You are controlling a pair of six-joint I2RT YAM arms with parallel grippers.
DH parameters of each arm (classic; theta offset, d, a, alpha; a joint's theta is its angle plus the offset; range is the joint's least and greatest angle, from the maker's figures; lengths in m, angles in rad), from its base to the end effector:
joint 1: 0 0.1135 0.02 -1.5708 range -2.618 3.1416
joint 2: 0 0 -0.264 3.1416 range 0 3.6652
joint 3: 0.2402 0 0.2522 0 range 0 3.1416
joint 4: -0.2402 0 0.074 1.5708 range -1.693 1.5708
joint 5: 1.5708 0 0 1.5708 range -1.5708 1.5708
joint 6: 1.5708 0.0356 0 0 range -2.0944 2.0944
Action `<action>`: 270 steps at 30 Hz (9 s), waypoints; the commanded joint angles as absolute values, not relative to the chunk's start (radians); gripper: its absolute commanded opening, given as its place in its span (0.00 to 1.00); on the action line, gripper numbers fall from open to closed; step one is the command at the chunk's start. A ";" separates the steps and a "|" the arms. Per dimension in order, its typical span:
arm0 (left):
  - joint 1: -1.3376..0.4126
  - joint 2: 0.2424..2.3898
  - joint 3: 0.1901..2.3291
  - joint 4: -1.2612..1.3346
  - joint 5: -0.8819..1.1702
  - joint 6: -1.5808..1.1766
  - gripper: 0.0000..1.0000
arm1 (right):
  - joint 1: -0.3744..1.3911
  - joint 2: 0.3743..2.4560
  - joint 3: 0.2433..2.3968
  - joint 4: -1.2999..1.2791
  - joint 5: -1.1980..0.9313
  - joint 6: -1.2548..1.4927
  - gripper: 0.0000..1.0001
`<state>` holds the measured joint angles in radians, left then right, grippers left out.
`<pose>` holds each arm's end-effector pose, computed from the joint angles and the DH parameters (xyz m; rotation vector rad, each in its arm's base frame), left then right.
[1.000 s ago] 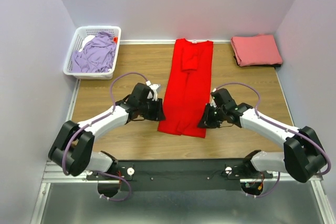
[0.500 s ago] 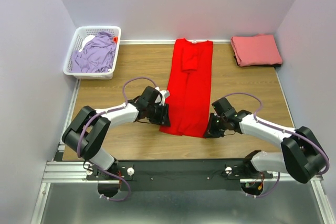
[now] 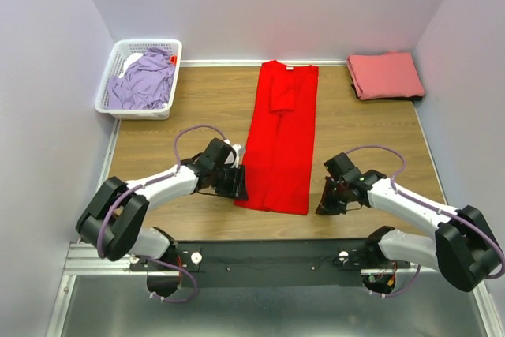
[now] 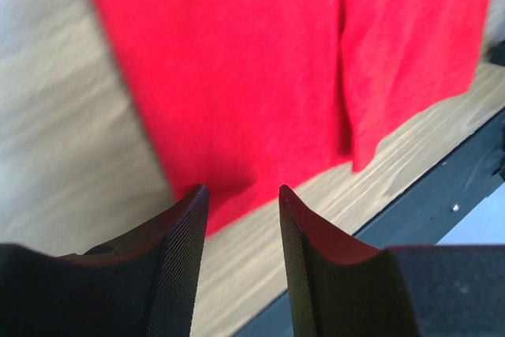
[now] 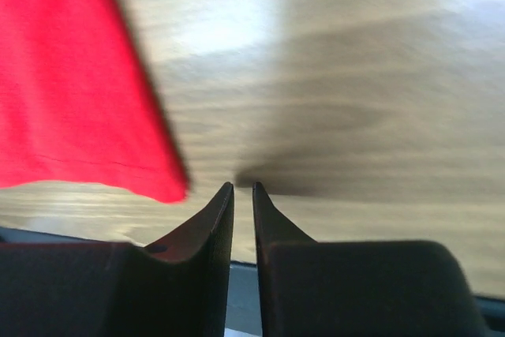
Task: Fold and stack the t-shirts
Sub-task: Fold the tshirt
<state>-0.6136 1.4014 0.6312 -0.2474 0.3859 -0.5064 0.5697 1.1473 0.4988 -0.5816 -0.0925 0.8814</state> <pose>0.1961 -0.1545 0.1552 0.2991 2.7325 -0.8682 0.1494 0.0996 0.1509 0.4297 2.8844 0.4338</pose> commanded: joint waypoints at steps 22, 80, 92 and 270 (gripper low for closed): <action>-0.623 1.282 0.699 -0.449 0.086 -0.581 0.76 | 0.647 1.262 0.652 -0.601 -0.115 0.934 0.51; -0.831 1.534 0.796 -0.561 0.008 -0.664 0.41 | 0.762 1.341 0.621 -0.661 0.066 0.896 0.01; -0.880 1.533 0.730 -0.568 -0.005 -0.724 0.10 | 0.762 1.298 0.583 -0.663 0.028 0.874 0.01; -0.515 1.535 0.745 0.351 0.219 -0.591 0.23 | 0.262 1.942 1.076 0.214 -0.977 0.603 0.25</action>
<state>-0.5358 1.3872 0.6979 0.2272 0.0677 -0.6487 0.2871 1.9205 1.1606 0.1501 -0.9321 0.5610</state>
